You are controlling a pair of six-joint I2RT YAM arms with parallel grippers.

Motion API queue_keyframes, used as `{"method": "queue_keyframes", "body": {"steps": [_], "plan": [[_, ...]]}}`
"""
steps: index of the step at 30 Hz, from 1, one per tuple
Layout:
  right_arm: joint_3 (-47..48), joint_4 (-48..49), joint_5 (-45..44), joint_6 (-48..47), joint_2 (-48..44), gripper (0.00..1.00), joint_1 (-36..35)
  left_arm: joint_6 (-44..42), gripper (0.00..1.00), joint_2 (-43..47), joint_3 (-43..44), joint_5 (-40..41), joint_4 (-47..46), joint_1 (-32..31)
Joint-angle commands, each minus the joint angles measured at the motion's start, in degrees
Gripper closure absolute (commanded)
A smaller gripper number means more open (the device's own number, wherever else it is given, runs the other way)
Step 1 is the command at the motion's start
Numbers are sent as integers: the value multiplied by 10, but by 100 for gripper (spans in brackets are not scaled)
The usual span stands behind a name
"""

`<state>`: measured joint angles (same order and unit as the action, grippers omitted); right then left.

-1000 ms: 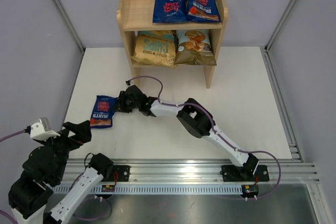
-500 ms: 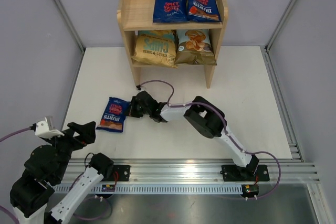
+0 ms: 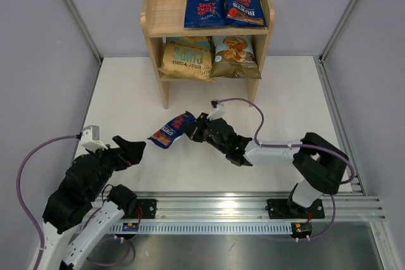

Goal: Place and organize the chips bags onto the shelf

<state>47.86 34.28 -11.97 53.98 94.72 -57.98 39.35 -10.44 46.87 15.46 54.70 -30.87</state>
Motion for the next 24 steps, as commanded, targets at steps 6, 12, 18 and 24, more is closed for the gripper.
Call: {"method": "queue_keyframes", "body": {"steps": [6, 12, 18, 24], "plan": [[-122, 44, -150, -84, -215, 100, -4, 234, 1, -70, -113, -125, -219, 0], [-181, 60, -174, -127, -326, 100, -4, 368, 1, -122, -222, -199, -451, -2], [-205, 54, -160, -161, -393, 100, -4, 449, 1, -179, -284, -192, -620, -12], [-211, 41, -162, -181, -422, 100, -4, 477, 1, -271, -268, -166, -742, -77]]}}
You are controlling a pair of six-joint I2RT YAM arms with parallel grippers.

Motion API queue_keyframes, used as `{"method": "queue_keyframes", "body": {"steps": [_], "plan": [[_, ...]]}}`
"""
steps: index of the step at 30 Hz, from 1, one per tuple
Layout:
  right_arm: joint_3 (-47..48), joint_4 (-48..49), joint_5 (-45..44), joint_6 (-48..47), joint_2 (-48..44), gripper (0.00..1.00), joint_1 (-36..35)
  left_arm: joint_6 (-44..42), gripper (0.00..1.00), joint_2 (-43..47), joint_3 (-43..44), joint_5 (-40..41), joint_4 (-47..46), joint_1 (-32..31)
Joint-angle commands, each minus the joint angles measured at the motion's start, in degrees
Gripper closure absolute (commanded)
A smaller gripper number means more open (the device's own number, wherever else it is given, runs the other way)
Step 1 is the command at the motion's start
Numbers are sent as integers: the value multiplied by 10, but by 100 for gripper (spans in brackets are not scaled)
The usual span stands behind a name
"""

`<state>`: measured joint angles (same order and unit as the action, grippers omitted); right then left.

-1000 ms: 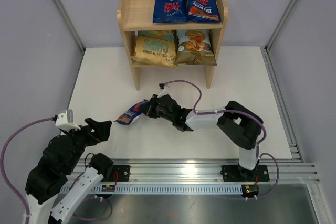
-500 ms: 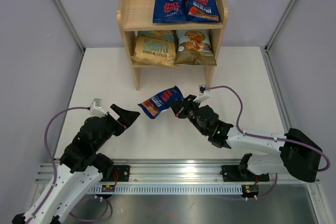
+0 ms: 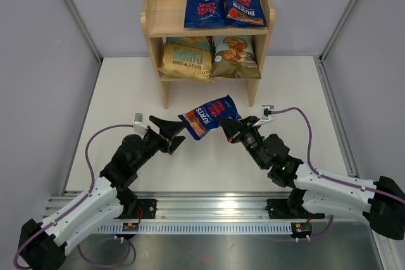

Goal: Place and organize the chips bags onto the shelf

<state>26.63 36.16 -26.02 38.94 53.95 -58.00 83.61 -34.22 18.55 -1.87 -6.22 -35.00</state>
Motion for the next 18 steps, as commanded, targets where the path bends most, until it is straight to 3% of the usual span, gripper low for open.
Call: {"method": "queue_keyframes", "body": {"steps": [1, 4, 10, 14, 15, 17, 18], "plan": [[0, 23, -21, -32, -17, 100, -4, 36, 1, -45, 20, 17, -151, -46], [-3, 32, -4, -39, -24, 100, -4, 37, 1, -85, 39, 52, -180, -80], [-18, 59, 43, -59, -33, 100, -3, 42, 1, -174, 61, 40, -265, -92], [-40, 68, 66, -63, -53, 100, -4, 35, 15, -197, 68, 42, -294, -96], [-42, 69, 70, -64, -59, 100, -4, 34, 29, -200, 69, 43, -298, -97], [-49, 69, 78, -67, -63, 100, -4, 34, 35, -209, 71, 43, -306, -100], [-51, 69, 79, -68, -67, 100, -4, 34, 48, -212, 72, 42, -309, -100]]}}
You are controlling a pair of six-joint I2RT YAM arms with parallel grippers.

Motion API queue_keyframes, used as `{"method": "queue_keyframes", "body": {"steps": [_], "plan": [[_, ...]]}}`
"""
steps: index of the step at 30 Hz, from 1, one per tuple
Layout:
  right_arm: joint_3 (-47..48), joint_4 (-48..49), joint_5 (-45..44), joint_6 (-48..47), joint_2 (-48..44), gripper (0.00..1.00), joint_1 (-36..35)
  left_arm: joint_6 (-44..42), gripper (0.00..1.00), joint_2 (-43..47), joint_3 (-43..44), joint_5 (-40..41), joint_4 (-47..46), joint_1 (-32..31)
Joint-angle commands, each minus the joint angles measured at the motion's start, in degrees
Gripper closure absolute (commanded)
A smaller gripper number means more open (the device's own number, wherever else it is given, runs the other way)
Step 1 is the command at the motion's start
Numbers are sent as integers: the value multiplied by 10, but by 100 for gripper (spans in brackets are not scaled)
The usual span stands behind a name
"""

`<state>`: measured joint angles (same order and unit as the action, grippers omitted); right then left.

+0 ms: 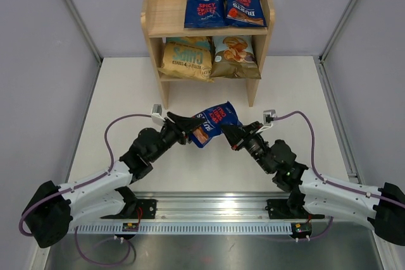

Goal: Place and organize the chips bags onto the shelf

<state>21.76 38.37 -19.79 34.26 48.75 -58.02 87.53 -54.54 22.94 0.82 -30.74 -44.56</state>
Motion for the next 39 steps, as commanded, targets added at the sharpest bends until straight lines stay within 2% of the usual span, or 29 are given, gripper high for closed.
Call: {"method": "queue_keyframes", "body": {"steps": [1, 2, 3, 8, 9, 12, 15, 16, 19, 26, 30, 35, 37, 39], "plan": [[-5, 48, 17, -22, -17, 100, -3, -5, 57, -11, 30, 13, -70, -6], [-7, 48, 18, -24, -22, 100, -3, -9, 62, -16, 32, 12, -70, -6], [-8, 51, 19, -24, -24, 100, -3, -10, 75, -17, 36, 11, -68, -7], [-14, 40, 15, -34, -52, 100, -3, -58, 91, -11, 55, 10, -41, -7], [-20, 37, 14, -35, -57, 96, -3, -70, 94, -2, 67, 12, -23, -7], [-25, 3, -2, -31, -84, 69, -3, -125, 97, 16, 84, 11, -2, -7], [-36, -28, -15, -27, -123, 52, -3, -178, 98, 29, 107, 2, 10, -7], [-43, -40, -23, -20, -135, 41, -3, -210, 98, 39, 126, -2, 17, -8], [-54, -98, -38, -7, -196, 35, -3, -266, 98, 57, 172, 1, 64, -7], [-44, -259, -84, -5, -349, 32, -3, -365, 98, 75, 285, 42, 171, -4], [-23, -340, -106, 0, -386, 32, -3, -381, 99, 53, 391, 36, 216, 31], [-1, -401, -117, 4, -406, 33, -3, -377, 100, -17, 527, 13, 266, 109], [6, -413, -122, 6, -408, 33, -3, -394, 100, -63, 604, 33, 286, 118], [11, -425, -123, 12, -414, 33, -3, -413, 100, -102, 644, 67, 292, 125]]}}
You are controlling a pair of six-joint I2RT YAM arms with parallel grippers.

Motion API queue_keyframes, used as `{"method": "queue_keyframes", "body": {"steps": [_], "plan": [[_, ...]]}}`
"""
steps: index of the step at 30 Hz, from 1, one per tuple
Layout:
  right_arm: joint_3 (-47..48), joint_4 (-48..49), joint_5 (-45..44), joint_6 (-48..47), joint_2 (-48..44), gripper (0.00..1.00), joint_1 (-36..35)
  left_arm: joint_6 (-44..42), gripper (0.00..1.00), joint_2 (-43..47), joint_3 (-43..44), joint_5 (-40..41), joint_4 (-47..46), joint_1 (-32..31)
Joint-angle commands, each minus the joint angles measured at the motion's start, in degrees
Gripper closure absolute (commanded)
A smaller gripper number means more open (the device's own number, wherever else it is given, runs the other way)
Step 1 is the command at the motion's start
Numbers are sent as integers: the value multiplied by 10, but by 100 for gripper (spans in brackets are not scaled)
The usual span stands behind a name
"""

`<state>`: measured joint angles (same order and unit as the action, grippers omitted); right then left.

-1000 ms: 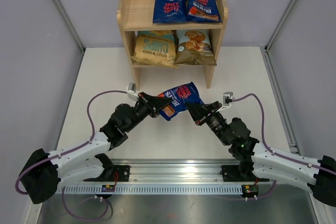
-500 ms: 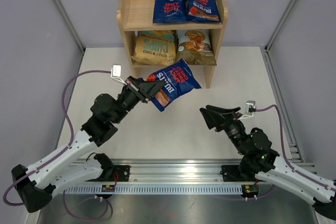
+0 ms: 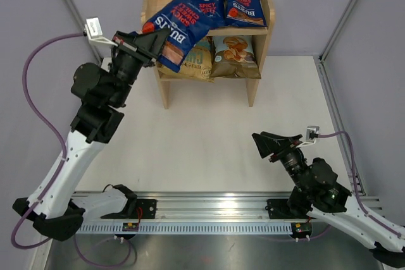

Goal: Place and organize the chips bags onto the shelf

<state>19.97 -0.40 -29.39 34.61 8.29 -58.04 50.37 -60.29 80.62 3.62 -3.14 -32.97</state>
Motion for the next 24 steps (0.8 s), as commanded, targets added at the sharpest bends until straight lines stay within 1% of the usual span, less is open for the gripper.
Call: {"method": "queue_keyframes", "body": {"steps": [1, 7, 9, 12, 16, 19, 21, 24], "plan": [[31, -41, -27, 11, -14, 33, -3, -60, 100, -57, 101, 52, 19, 9], [37, -64, -3, 41, -35, 33, -3, -105, 100, -135, 190, 139, 25, 41], [46, -80, 1, 46, -34, 33, -3, -116, 100, -174, 227, 147, 23, 58], [52, -93, 10, 47, -34, 33, -3, -140, 100, -212, 251, 167, -4, 77], [53, -101, 17, 50, -34, 33, -3, -148, 100, -265, 298, 172, -4, 113], [52, -105, 21, 51, -37, 33, -3, -161, 100, -294, 307, 176, -21, 121], [52, -104, 23, 50, -37, 33, -3, -190, 100, -310, 308, 179, -44, 121], [54, -103, 30, 50, -37, 33, -3, -200, 100, -324, 312, 185, -49, 124]]}}
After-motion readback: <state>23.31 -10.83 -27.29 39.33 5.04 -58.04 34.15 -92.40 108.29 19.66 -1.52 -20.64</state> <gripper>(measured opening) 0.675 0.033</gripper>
